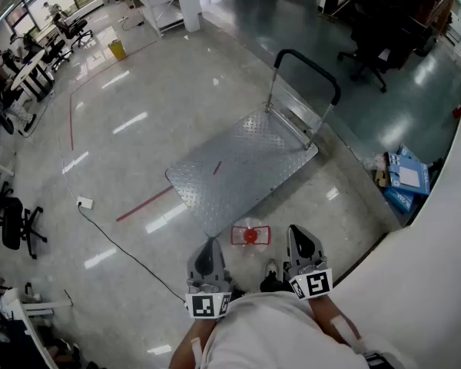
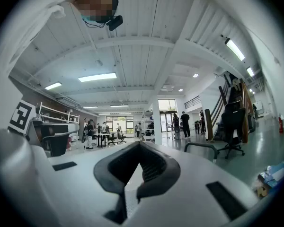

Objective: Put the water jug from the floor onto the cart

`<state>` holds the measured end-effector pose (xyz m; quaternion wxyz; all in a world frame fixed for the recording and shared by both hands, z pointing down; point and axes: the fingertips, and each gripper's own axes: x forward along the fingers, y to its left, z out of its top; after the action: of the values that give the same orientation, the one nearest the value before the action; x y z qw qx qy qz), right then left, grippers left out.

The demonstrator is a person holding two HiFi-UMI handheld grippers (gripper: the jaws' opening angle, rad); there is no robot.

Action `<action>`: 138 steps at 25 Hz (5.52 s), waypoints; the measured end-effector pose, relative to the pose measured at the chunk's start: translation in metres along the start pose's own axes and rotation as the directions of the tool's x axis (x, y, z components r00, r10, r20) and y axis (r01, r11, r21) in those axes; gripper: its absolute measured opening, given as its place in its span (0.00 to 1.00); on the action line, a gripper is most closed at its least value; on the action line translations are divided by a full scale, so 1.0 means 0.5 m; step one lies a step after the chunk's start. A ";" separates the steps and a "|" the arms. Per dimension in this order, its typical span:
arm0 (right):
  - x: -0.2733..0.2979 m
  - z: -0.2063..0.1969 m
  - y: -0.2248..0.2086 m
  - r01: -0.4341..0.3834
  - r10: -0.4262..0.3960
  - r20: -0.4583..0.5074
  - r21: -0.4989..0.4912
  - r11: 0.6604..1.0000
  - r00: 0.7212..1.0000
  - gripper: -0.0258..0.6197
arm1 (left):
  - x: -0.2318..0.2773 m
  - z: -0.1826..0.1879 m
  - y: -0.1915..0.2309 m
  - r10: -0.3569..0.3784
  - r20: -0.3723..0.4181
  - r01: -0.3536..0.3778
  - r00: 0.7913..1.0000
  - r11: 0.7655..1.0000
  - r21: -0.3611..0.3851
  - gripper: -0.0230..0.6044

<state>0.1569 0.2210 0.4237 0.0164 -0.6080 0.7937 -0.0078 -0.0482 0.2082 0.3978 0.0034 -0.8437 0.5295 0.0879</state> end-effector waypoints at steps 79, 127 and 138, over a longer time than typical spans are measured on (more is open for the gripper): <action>0.102 -1.025 0.083 -0.236 0.162 -0.984 0.139 0.962 0.078 0.50 | 0.079 -0.198 0.119 0.068 -0.168 -0.081 0.983 0.994 -0.072 0.04; 0.761 -0.844 0.083 -0.455 0.264 -0.959 0.192 0.870 0.100 0.47 | 0.452 -0.118 0.465 0.240 -0.080 -0.244 0.968 0.969 -0.049 0.04; 0.780 -0.860 0.081 -0.468 0.279 -0.956 0.207 0.859 0.089 0.47 | 0.475 -0.136 0.478 0.256 -0.085 -0.260 0.963 0.964 -0.047 0.04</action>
<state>0.0011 -0.1483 0.8455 -0.5282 -0.2407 0.7481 -0.3215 -0.1514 -0.1157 0.4496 -0.0530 -0.7701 0.6319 0.0698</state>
